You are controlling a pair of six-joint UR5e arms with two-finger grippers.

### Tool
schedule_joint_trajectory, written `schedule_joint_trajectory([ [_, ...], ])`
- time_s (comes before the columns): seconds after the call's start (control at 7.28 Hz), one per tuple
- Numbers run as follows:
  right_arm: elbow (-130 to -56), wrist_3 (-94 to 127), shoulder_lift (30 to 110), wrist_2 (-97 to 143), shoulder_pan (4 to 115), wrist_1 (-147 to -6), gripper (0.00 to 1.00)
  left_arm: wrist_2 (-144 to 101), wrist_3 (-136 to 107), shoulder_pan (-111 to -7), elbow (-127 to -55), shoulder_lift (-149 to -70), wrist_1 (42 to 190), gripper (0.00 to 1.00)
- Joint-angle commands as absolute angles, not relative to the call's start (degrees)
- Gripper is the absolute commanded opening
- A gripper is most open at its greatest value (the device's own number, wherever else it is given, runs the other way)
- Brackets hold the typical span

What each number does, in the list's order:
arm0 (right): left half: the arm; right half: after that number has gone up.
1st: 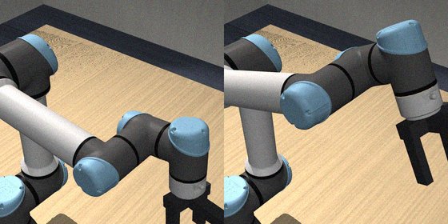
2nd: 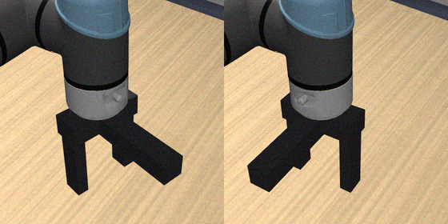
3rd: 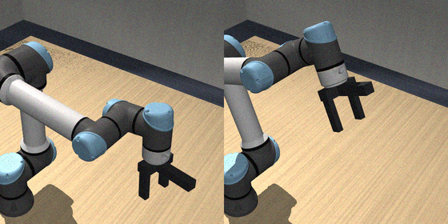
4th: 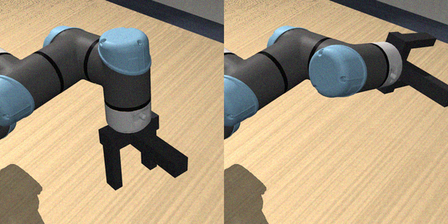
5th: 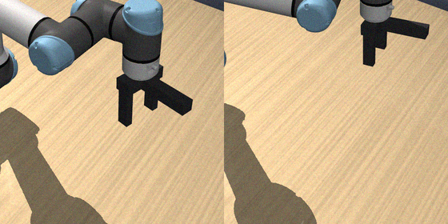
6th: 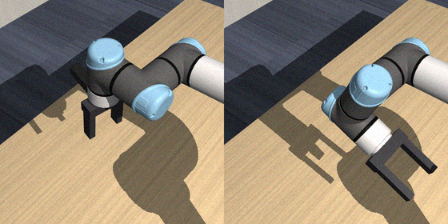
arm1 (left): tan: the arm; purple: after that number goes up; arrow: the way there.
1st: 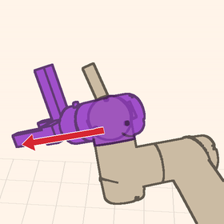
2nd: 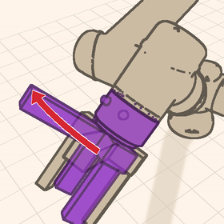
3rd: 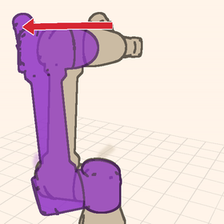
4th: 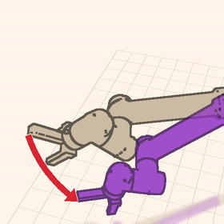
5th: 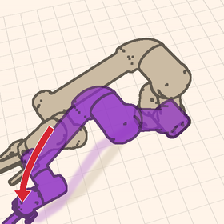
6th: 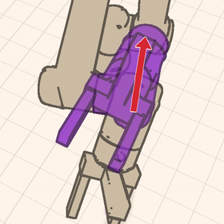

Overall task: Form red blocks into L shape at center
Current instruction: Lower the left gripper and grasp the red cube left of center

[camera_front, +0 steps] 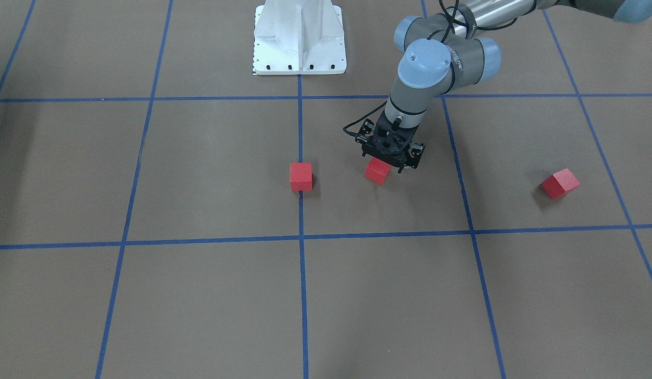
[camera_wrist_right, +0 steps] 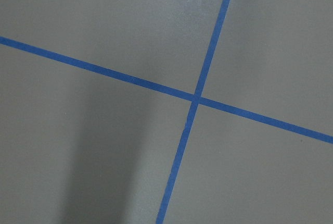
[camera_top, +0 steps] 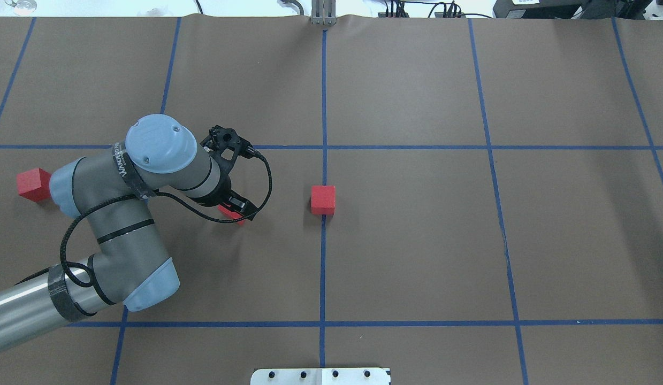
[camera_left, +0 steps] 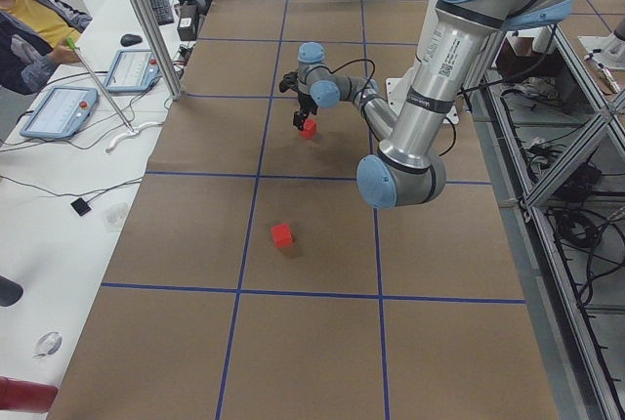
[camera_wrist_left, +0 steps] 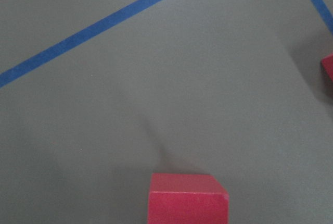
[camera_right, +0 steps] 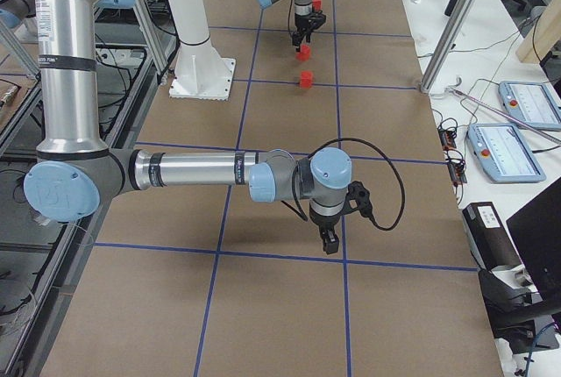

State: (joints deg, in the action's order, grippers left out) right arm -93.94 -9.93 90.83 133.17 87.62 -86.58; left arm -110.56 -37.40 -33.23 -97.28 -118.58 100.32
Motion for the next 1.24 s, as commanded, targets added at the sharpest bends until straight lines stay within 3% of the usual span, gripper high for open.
schedule_joint_trajectory([
  [0.0,-93.78,-9.93,90.88,133.24,87.54,-86.57,1.0,-110.92,-37.44,-32.87,-94.93,-120.49,100.28,0.98],
  [0.14,-93.78,-9.93,90.88,133.24,87.63,-86.57,1.0,-111.0,-37.44,-32.7,-94.57,-120.58,100.2,0.98],
  [0.41,-93.78,-9.93,90.88,133.33,87.63,-86.57,1.0,-111.01,-37.53,-32.61,-94.48,-120.59,100.2,0.75],
  [0.96,-93.78,-9.93,90.88,133.33,87.54,-86.57,1.0,-111.01,-37.53,-32.61,-94.48,-120.5,99.4,0.62],
  [1.1,-93.78,-9.93,90.88,133.24,87.63,-86.57,1.0,-111.01,-37.53,-32.61,-94.48,-120.5,99.4,0.47],
])
